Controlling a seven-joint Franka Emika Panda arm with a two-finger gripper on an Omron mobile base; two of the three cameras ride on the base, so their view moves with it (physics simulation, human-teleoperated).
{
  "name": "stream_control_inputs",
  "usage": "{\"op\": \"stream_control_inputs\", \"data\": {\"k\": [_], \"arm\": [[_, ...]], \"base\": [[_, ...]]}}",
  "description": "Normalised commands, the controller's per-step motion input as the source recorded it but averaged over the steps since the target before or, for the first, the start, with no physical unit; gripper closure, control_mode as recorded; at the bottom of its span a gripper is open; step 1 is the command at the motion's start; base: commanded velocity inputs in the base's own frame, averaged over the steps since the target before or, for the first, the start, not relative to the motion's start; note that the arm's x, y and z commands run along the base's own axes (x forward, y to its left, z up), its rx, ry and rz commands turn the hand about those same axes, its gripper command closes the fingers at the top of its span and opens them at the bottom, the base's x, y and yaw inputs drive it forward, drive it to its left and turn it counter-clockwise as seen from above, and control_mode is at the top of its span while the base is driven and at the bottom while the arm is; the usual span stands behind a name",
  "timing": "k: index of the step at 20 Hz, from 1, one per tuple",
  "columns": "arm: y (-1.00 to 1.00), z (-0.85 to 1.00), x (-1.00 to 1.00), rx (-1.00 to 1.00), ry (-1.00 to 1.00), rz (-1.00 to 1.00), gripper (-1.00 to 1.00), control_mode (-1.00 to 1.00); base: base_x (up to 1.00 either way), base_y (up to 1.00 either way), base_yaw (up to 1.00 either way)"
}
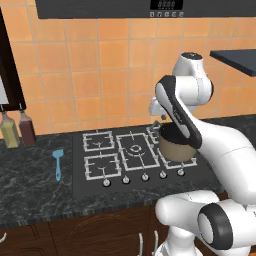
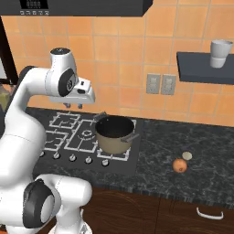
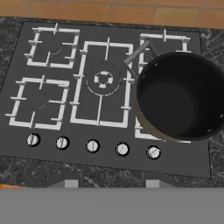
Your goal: Put the garlic and onion in the pot. Retrieve the spatula and lightly stir the vegetables in the pot.
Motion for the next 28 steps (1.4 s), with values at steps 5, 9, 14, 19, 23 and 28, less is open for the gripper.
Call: {"op": "stream_control_inputs", "data": {"k": [5,9,14,19,23,28], "arm": [[-0.45,0.00,-0.25,0.00,-0.02,0.00,-1.00,-1.00],[-1.00,-0.08,-0.05,0.00,-0.01,-0.05,-1.00,-1.00],[-1.00,-0.37,0.05,0.00,0.01,-0.12,-1.00,-1.00],[-1.00,-0.63,0.13,0.02,0.02,-0.09,-1.00,-1.00],[-1.00,-0.55,0.10,0.05,0.00,-0.06,-1.00,-1.00],[-1.00,-0.51,0.20,0.04,0.00,-0.05,-1.00,-1.00]], "base": [[0.00,0.00,0.00],[0.00,0.00,0.00],[0.00,0.00,0.00],[0.00,0.00,0.00],[0.00,0.00,0.00],[0.00,0.00,0.00]]}}
